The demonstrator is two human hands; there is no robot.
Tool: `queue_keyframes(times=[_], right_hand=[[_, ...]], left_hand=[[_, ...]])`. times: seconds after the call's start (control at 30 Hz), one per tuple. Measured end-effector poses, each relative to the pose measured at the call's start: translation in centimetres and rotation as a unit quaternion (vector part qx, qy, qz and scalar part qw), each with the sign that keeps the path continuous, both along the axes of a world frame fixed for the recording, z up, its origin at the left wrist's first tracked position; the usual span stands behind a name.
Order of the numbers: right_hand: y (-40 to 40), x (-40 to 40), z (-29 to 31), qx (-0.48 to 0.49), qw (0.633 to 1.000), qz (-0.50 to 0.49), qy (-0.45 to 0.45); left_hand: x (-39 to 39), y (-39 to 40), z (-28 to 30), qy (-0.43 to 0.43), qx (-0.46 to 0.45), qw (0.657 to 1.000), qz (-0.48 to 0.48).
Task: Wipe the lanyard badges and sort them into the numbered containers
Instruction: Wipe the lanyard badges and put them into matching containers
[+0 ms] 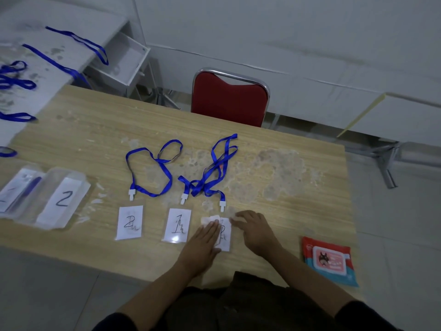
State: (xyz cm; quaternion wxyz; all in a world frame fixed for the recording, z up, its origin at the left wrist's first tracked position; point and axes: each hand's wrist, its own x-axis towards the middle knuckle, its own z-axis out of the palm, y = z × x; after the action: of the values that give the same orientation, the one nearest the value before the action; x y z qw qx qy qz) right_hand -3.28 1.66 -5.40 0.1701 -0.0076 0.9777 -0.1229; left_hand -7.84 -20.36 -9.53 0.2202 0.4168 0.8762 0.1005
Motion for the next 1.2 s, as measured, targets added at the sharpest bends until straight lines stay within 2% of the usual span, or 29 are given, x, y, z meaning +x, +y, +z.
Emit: queue_keyframes(times=[0.1, 0.27, 0.4, 0.53, 0.7, 0.83, 1.03, 1.2], right_hand=[[0.5, -0.6, -0.4, 0.022, 1.000, -0.002, -0.001], [1.1, -0.9, -0.4, -0.044, 0.997, -0.062, -0.014], [1.4, -0.9, -0.3, -0.063, 0.995, -0.069, -0.025], [1.5, -1.0, -0.2, -0.073, 0.994, -0.076, -0.032], [1.8, -1.0, -0.4, -0.083, 0.993, -0.071, -0.051], [1.7, -1.0, -0.4, -0.082, 0.993, -0.065, -0.054], [1.8, -1.1, -0.3, -0.090, 0.992, -0.072, -0.053], [1.8, -0.9, 0.1, -0.072, 0.994, -0.049, -0.063]], left_hand=[[0.8, 0.0, 0.0, -0.001, -0.026, 0.998, -0.065], [-0.3, 1.3, 0.2, -0.026, -0.009, 0.998, 0.057], [1.1, 1.0, -0.2, -0.032, -0.034, 0.998, -0.030], [-0.3, 1.4, 0.5, -0.041, -0.003, 0.998, 0.050], [1.2, 1.1, 0.7, -0.058, -0.021, 0.998, -0.011], [-1.1, 1.8, 1.2, -0.047, -0.011, 0.997, 0.053], [0.5, 1.6, 0.9, -0.071, -0.022, 0.997, -0.015], [-2.3, 2.0, 1.5, -0.044, -0.019, 0.999, 0.018]])
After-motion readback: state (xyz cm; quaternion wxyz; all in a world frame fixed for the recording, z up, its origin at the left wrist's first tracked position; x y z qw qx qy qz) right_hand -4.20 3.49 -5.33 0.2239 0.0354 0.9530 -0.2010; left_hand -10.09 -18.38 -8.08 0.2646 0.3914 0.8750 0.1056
